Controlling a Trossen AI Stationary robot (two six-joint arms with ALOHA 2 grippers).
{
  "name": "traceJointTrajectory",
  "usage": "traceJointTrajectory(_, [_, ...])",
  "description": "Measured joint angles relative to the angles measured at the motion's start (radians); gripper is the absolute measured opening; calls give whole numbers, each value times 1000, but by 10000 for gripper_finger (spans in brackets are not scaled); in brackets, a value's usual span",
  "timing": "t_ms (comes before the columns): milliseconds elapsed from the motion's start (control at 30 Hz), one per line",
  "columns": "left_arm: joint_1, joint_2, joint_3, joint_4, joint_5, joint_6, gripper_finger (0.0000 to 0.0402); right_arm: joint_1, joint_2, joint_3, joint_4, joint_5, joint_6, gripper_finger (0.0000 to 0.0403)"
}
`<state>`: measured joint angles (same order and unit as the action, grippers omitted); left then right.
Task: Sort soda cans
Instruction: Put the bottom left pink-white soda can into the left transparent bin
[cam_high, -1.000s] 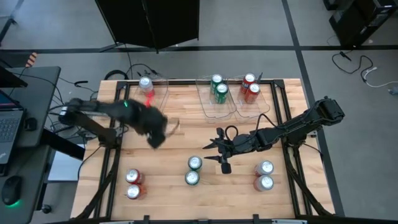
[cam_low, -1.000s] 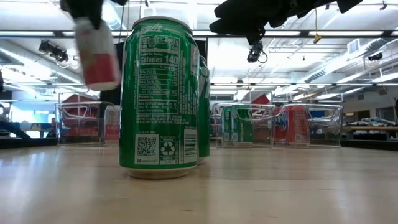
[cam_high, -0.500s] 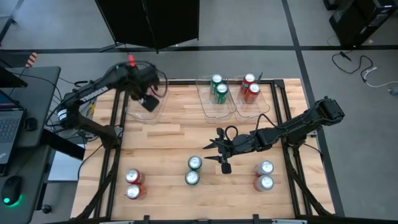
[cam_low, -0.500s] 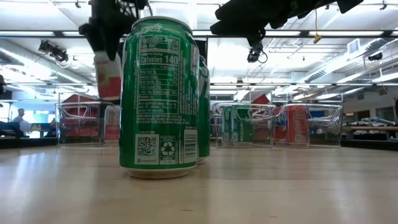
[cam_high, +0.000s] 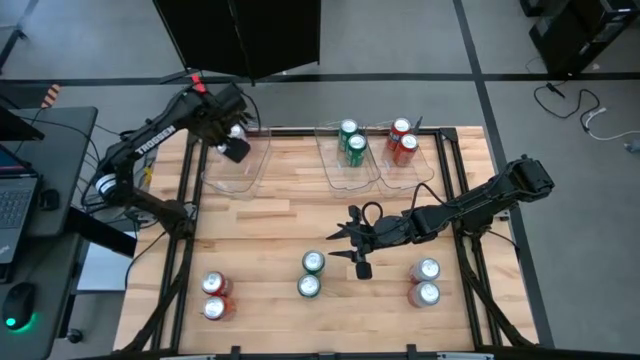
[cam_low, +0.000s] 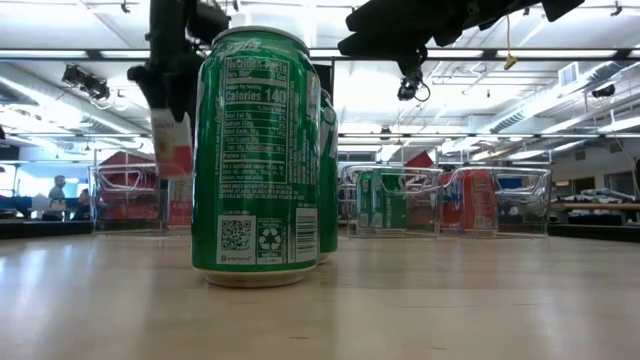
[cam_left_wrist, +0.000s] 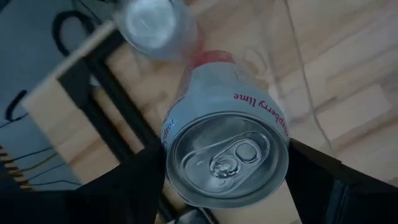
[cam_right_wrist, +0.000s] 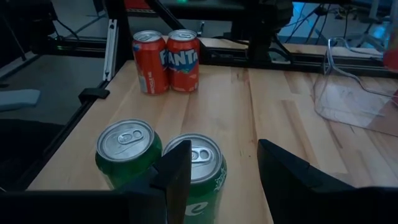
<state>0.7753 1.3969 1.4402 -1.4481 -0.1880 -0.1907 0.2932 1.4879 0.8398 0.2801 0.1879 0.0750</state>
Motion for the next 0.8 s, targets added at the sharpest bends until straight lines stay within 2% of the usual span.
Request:
traceJointTrajectory(367, [133,-1,-280,173,-20,82,276,0,0,0,0,0,1,170])
traceJointTrajectory(567, [168,-1,-332,276,-24,113,276,0,0,0,0,0,1,170])
traceJointTrajectory(800, [202,-1,-350,318,-20,135,276,0,0,0,0,0,1,170])
